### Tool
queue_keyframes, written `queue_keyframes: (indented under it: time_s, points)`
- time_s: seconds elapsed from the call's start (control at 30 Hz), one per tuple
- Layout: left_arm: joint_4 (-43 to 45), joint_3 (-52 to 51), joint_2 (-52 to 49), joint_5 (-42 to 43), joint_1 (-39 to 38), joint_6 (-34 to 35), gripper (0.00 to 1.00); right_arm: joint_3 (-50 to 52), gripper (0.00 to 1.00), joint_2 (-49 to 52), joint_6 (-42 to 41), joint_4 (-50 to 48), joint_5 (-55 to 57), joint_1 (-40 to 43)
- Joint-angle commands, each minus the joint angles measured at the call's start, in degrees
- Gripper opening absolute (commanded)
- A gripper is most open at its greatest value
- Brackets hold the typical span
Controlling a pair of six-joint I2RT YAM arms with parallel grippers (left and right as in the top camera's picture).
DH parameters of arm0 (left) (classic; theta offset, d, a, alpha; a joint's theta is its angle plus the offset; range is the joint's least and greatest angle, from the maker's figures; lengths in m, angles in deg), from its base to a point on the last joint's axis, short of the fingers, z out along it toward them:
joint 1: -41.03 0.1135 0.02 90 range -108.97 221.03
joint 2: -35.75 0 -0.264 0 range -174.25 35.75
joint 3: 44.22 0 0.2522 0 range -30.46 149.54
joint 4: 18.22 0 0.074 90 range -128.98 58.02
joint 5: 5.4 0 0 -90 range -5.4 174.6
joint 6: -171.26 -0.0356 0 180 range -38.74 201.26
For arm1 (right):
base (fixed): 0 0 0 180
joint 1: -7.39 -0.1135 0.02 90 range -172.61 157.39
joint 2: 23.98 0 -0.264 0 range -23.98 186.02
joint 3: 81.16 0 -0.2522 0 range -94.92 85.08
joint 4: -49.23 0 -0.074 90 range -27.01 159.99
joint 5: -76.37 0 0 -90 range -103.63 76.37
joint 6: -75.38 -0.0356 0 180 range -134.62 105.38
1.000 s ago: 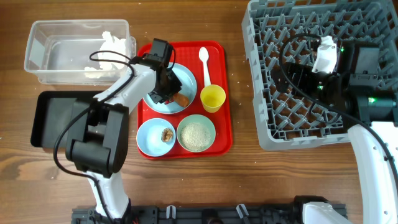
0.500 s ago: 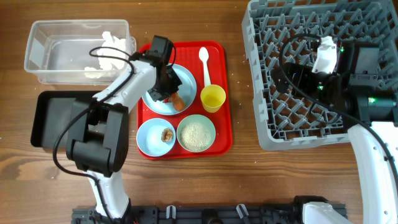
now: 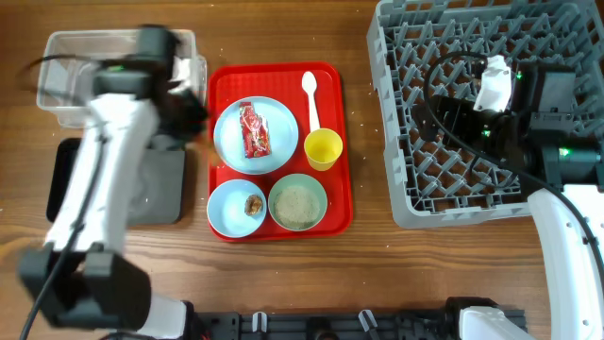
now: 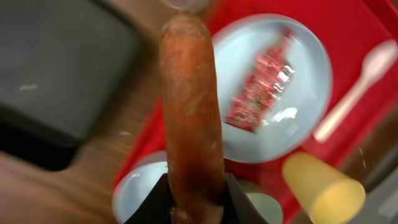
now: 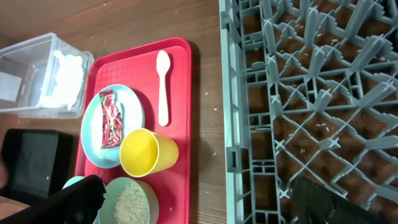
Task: Sort waste into correct bins and load items into the dishwasher rack
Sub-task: 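Place the carrot onto the black tray with the left gripper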
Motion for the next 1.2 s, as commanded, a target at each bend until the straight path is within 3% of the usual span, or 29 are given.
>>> queue_keyframes:
  time_s: [0.0,0.13,0.2,0.53,0.6,0.7,0.83,1.03,1.17]
  points:
    - [-2.4,0.7,2.2,-4.9,11.3,-0.6,0.11,-0.6,1.00,0.4,0.1,-0.2,0.6,-0.1]
    - [0.7,-4.8,2.2,-4.9,20.6,6.5,0.12,-0.6,1.00,0.4,0.1,-0.6,0.6,-0.1]
    - [6.3,-10.7,2.2,-4.6,23.7,8.8,0.13,-0.6,1.00,0.4,0.2,-0.6,0.6,-0.1]
    - [26.8,-34.8,2.1,-4.5,25.7,18.5,0.15,-0.6,1.00,0.4,1.5,0.0,0.6,-0.1]
    - [28.2,-36.3,2.1,-4.5,25.7,18.5,0.20,-0.6,1.00,0.4,1.4,0.0,0.6,-0.1]
    - [28.5,-36.7,2.1,-4.5,25.7,18.4,0.54,-0.6,1.00,0.4,1.2,0.0,0.6,-0.1]
    - [28.5,-36.2,2.3,-3.3,25.7,15.6,0.75,-0.6,1.00,0.4,1.2,0.0,0.6,-0.1]
    - [21.6,-28.6,5.6,0.8,25.6,9.2,0.85,-0.6,1.00,0.4,1.2,0.0,0.6,-0.1]
    - [19.8,-23.9,12.3,12.6,23.5,-3.6,0.86,-0.6,1.00,0.4,1.2,-0.1,0.6,-0.1]
